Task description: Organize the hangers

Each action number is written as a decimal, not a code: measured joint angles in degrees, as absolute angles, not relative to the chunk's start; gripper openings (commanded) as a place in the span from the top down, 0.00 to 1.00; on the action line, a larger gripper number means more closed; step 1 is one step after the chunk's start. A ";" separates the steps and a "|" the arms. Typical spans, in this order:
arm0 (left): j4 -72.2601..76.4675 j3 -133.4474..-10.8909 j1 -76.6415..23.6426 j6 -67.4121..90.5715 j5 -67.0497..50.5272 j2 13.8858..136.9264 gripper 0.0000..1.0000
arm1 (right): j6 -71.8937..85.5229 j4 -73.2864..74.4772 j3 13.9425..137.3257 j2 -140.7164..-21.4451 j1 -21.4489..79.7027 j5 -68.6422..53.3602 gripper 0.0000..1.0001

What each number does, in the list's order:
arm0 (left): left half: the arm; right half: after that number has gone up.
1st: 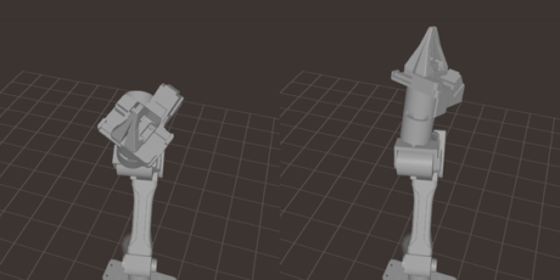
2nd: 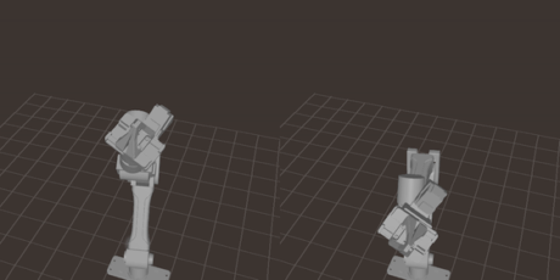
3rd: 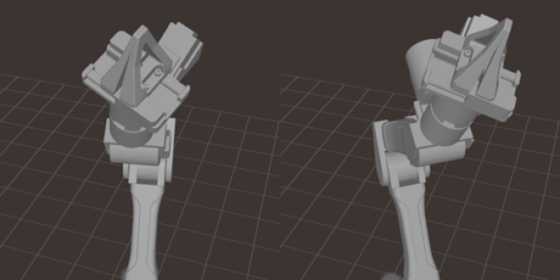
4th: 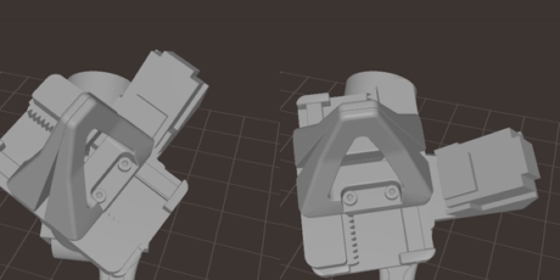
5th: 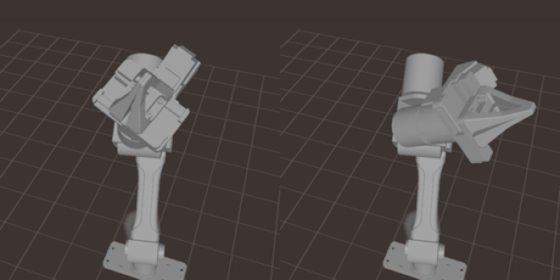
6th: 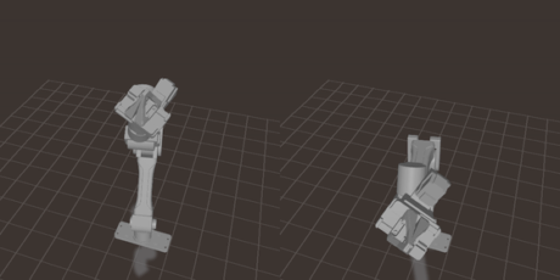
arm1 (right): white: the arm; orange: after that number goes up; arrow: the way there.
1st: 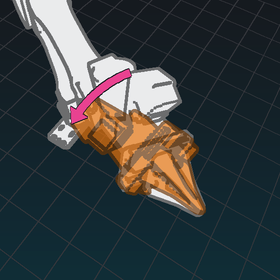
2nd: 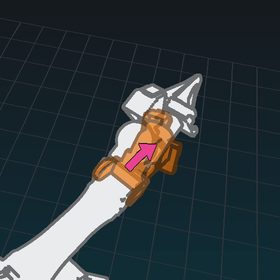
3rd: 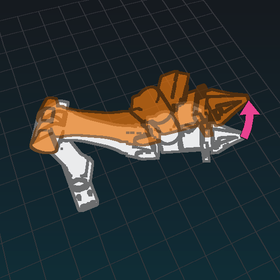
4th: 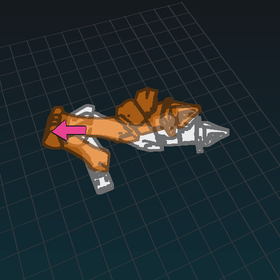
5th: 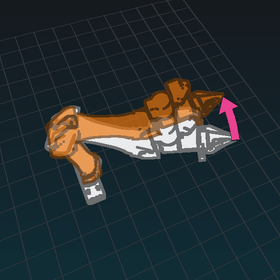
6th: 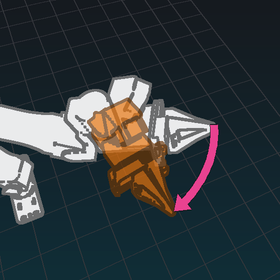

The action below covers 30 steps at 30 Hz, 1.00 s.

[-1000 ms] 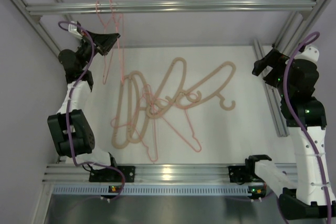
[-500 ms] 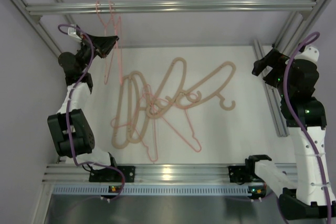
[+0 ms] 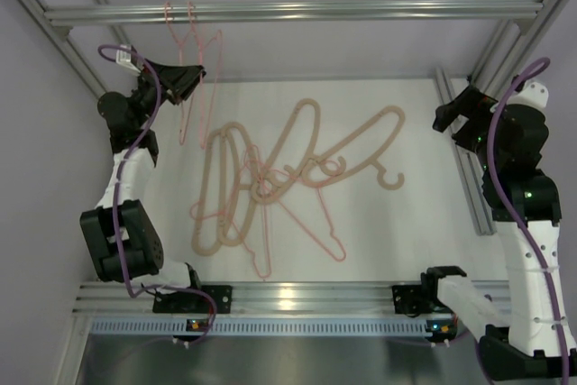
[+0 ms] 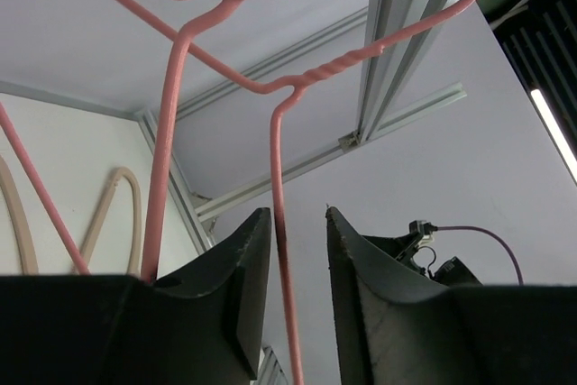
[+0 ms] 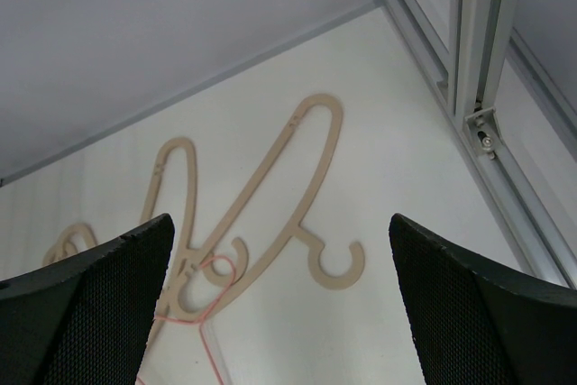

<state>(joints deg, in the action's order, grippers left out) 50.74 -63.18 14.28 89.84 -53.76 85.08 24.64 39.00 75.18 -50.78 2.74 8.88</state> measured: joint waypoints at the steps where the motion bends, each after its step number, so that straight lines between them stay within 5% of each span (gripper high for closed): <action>1: 50.35 -62.98 14.26 89.54 -53.78 84.82 0.61 | 24.64 39.05 74.94 -50.63 2.74 8.88 0.01; 15: 34.63 -62.02 14.28 77.08 -53.67 74.98 0.49 | 24.62 38.87 73.89 -50.19 2.74 8.84 0.01; 30: -4.51 -69.95 14.28 46.96 -40.84 62.81 0.40 | 24.80 38.57 72.62 -50.00 2.74 7.22 0.01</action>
<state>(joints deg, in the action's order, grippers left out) -4.51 -69.95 14.28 46.96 -40.84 62.81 24.80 38.57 72.62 -50.00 2.74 7.22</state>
